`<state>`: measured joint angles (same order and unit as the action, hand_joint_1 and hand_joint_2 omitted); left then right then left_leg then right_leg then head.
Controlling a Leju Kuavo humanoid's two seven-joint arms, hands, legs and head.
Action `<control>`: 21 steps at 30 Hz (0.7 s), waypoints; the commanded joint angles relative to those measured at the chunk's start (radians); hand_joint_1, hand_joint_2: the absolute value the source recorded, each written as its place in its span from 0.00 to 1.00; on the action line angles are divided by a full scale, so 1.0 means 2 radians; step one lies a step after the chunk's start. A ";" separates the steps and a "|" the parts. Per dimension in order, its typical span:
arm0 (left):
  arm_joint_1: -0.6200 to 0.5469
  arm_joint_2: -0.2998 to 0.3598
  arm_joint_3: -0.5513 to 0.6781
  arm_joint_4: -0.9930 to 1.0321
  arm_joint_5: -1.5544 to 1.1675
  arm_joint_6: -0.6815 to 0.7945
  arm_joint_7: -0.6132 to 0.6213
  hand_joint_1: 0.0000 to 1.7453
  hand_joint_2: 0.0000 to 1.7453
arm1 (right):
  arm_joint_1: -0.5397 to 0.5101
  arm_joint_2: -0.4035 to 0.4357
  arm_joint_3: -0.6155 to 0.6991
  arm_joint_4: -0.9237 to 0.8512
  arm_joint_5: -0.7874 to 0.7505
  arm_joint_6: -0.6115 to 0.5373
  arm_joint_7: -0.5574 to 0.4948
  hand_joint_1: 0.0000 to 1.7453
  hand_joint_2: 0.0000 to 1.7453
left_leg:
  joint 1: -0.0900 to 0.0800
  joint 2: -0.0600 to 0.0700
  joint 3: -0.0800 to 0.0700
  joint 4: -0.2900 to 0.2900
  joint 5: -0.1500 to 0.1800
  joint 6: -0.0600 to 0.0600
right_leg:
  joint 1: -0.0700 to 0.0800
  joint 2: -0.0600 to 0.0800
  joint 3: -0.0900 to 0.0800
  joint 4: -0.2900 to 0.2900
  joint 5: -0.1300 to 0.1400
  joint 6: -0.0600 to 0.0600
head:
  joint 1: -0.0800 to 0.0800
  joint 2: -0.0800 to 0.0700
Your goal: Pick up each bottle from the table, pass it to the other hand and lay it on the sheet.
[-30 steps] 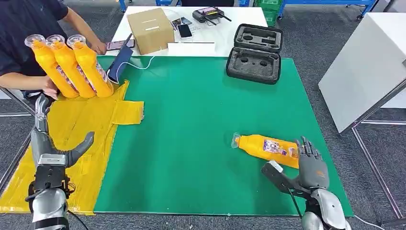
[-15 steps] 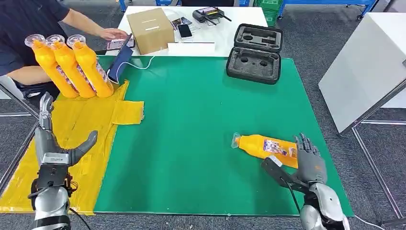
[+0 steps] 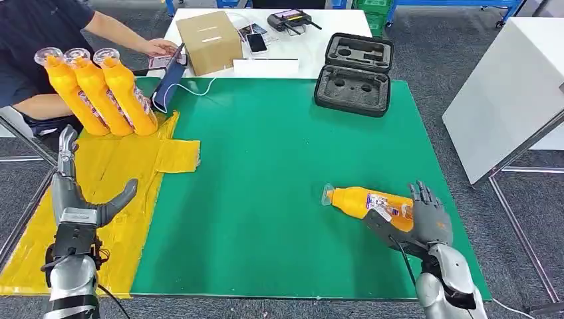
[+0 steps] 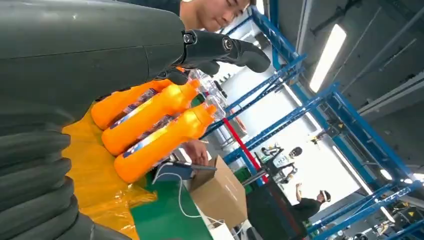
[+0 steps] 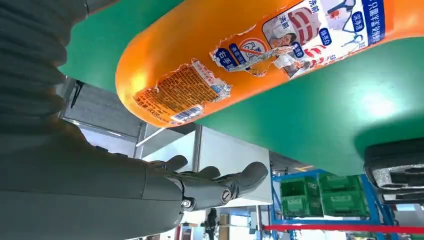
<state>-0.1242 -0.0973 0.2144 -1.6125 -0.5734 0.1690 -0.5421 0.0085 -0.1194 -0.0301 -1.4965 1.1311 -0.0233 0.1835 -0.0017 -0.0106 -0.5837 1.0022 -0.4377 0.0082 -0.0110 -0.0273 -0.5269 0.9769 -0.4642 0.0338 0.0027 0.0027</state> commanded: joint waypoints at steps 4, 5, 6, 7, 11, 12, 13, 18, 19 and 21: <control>-0.029 0.006 -0.019 0.044 0.000 0.000 -0.003 0.00 1.00 | -0.059 -0.022 0.015 0.075 0.001 0.020 0.016 0.00 1.00 | 0.000 0.001 0.000 0.000 0.000 0.000 | 0.000 0.001 0.000 0.000 0.001 0.000 | 0.000 0.000; -0.030 0.006 -0.021 0.045 0.000 0.000 -0.003 0.00 1.00 | -0.064 -0.023 0.016 0.081 0.002 0.022 0.018 0.00 1.00 | 0.000 0.001 0.000 0.000 0.000 0.000 | 0.000 0.001 0.000 0.000 0.000 0.000 | 0.000 0.000; -0.031 0.007 -0.022 0.046 0.000 0.001 -0.003 0.00 1.00 | -0.067 -0.026 0.018 0.085 0.002 0.027 0.019 0.00 1.00 | 0.000 0.001 0.000 0.000 0.000 0.000 | 0.000 0.001 0.000 0.000 0.001 0.000 | 0.000 0.000; -0.032 0.007 -0.022 0.046 0.000 0.001 -0.003 0.00 1.00 | -0.070 -0.027 0.021 0.088 0.004 0.032 0.020 0.00 1.00 | 0.000 0.001 0.000 0.000 0.000 0.000 | 0.000 0.001 0.000 0.000 0.000 0.000 | 0.000 0.000; -0.034 0.008 -0.023 0.049 0.001 0.002 -0.005 0.00 1.00 | -0.073 -0.036 0.036 0.104 0.009 0.047 0.027 0.00 1.00 | 0.000 0.001 0.001 0.000 0.000 0.000 | 0.000 0.001 0.001 -0.001 0.001 0.000 | 0.000 0.000; -0.035 0.008 -0.023 0.050 0.001 0.002 -0.005 0.00 1.00 | -0.073 -0.037 0.038 0.109 0.009 0.049 0.027 0.00 1.00 | 0.000 0.001 0.001 0.000 0.000 0.000 | 0.001 0.002 0.001 -0.001 0.001 0.000 | 0.000 0.000; -0.035 0.009 -0.024 0.050 0.002 0.002 -0.006 0.00 1.00 | -0.075 -0.036 0.040 0.115 0.010 0.050 0.027 0.00 1.00 | 0.000 0.001 0.001 0.000 0.000 0.000 | 0.000 0.001 0.001 -0.001 0.001 0.000 | 0.000 0.000; -0.051 0.008 -0.036 0.072 0.003 -0.002 -0.012 0.00 1.00 | -0.081 -0.063 0.058 0.170 0.011 0.100 0.030 0.00 1.00 | 0.000 0.000 0.001 0.000 0.000 0.000 | 0.000 0.001 0.001 -0.001 0.001 0.000 | 0.000 0.000; -0.061 0.008 -0.041 0.084 0.003 -0.003 -0.013 0.00 1.00 | -0.083 -0.073 0.061 0.188 0.004 0.115 0.026 0.00 1.00 | 0.000 0.000 0.001 0.000 0.000 0.000 | 0.001 0.001 0.001 -0.001 0.001 0.000 | 0.000 0.000; -0.083 0.008 -0.054 0.111 0.003 -0.003 -0.016 0.00 1.00 | -0.088 -0.091 0.076 0.233 -0.001 0.136 0.008 0.45 1.00 | 0.000 -0.002 0.001 0.000 0.001 0.000 | 0.000 -0.001 0.002 -0.001 0.001 0.000 | 0.000 0.000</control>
<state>-0.1640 -0.0946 0.1797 -1.5694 -0.5722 0.1694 -0.5631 -0.1036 -0.1938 0.0244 -1.3246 1.1578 0.1284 0.2419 -0.0020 -0.0112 -0.5837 1.0027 -0.4373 0.0088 -0.0113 -0.0277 -0.5273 0.9767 -0.4635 0.0348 0.0019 0.0027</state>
